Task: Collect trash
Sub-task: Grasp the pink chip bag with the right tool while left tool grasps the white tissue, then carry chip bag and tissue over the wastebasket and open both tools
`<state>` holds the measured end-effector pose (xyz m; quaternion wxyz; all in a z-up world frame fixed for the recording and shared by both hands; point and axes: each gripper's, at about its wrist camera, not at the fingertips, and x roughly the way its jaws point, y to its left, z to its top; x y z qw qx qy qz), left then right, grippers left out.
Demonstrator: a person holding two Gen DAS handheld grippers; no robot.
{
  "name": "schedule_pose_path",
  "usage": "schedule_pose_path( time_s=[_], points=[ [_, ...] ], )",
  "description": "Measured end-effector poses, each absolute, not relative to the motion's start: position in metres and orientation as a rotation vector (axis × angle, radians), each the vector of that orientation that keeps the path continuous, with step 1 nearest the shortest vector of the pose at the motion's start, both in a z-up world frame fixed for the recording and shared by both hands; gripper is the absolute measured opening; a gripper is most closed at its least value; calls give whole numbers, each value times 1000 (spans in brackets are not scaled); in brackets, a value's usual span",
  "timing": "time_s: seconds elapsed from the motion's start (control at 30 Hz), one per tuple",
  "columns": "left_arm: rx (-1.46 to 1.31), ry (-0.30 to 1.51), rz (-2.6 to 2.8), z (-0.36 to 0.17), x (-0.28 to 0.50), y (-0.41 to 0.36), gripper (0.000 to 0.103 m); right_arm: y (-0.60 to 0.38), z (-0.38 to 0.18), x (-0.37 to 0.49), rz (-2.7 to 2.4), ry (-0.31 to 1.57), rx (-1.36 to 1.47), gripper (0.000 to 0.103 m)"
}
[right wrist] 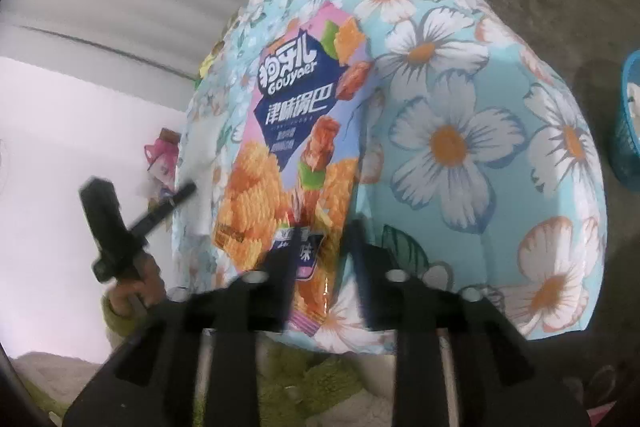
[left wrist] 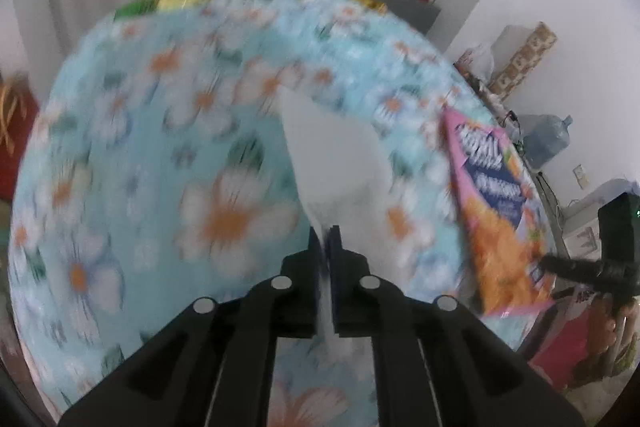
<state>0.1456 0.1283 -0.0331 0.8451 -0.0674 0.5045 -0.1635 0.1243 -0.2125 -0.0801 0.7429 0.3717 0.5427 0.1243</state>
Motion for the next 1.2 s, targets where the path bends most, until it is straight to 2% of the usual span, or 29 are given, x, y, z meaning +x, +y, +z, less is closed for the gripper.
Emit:
schedule_pose_path(
  time_s=[0.07,0.13,0.17,0.23,0.5,0.57,0.77,0.83,0.9,1.03,1.2],
  points=[
    [-198,1057,-359,-31,140,136,28,-216,-81,124,267,1174,848,48],
    [-252,1036,-353,-27,140,142,58,-222,-88,130,268,1161,895,53],
    [-253,1034,-344,-27,141,142,62,-225,-92,131,269,1157,932,53],
    [-226,1038,-329,-29,147,138,65,-229,-94,130,278,1149,968,54],
    [-62,1006,-286,-46,173,106,65,-230,-95,147,329,1118,1016,55],
    [-43,996,-274,-46,175,103,63,-225,-96,154,342,1113,1007,53],
    [25,968,-235,-48,177,91,47,-216,-99,170,350,1127,985,39],
    [37,961,-241,-48,177,88,36,-212,-101,172,354,1132,978,34],
    [49,956,-250,-47,176,85,27,-213,-104,169,353,1139,988,23],
    [57,952,-272,-44,176,82,7,-220,-110,162,353,1142,1058,6],
    [64,915,-297,-30,173,76,5,-232,-101,147,360,1083,1084,2]
  ],
)
